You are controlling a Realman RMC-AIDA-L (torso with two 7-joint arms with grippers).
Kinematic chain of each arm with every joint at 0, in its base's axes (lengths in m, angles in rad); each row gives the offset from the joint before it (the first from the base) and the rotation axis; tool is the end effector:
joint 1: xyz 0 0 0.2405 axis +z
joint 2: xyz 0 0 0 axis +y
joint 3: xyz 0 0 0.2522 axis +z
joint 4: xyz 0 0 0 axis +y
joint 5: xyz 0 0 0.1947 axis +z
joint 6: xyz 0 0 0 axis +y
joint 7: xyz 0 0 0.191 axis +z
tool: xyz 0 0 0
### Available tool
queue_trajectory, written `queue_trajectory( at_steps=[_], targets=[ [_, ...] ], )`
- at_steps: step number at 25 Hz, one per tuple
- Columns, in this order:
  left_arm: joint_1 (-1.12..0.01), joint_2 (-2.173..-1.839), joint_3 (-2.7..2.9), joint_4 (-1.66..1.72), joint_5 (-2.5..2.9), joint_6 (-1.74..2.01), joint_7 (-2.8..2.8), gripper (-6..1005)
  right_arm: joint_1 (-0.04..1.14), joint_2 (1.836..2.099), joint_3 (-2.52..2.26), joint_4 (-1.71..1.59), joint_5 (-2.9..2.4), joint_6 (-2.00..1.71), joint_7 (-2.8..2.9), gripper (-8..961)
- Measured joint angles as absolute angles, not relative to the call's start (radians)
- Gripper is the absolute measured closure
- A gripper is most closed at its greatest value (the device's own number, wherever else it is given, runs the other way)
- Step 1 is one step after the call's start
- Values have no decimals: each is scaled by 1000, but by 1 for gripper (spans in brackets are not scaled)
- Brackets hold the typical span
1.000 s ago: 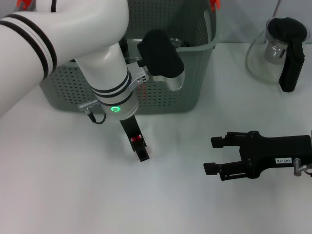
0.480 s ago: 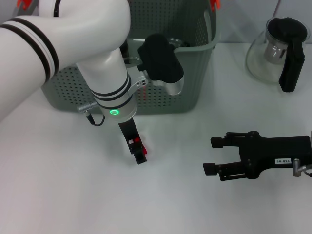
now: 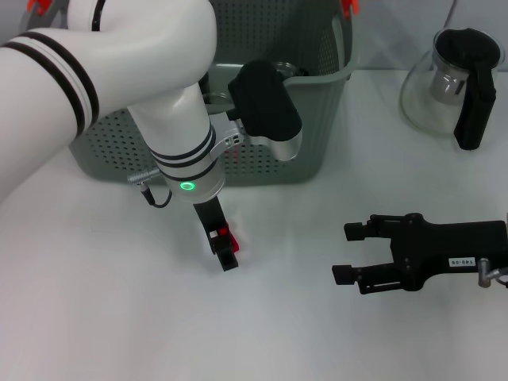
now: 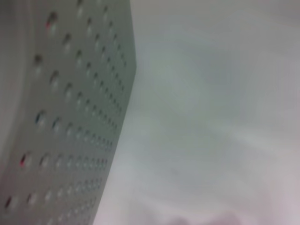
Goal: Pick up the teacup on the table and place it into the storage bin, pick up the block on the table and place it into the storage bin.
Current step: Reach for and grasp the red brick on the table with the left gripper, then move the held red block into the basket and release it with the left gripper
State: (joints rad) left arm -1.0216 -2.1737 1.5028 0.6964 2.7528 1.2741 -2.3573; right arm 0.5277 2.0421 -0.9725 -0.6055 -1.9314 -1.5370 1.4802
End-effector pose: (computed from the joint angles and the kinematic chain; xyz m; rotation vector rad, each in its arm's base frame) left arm -0.1874 0.3746 -0.1281 -2.7307 -0.4162 0.9265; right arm 0.2309 0.3075 -0.0683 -2.9314 0.7237 0.5737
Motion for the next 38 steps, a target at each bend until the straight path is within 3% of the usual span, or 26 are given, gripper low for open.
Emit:
queue_trajectory(
  at_steps=[23, 28, 38],
  targets=[
    [-1026, -2175, 1505, 706, 2749, 1291, -2346, 237, 529, 2042, -971, -606, -1926, -1537, 1480, 39],
    [-1020, -2175, 1506, 770, 2748, 1361, -2345, 323, 528, 2040, -971, -606, -1925, -1537, 1480, 38],
    [-848, -2173, 1360, 1211, 2653, 1733, -2336, 337, 536, 2035, -957, -608, -1924, -1545, 1481, 39]
  ],
)
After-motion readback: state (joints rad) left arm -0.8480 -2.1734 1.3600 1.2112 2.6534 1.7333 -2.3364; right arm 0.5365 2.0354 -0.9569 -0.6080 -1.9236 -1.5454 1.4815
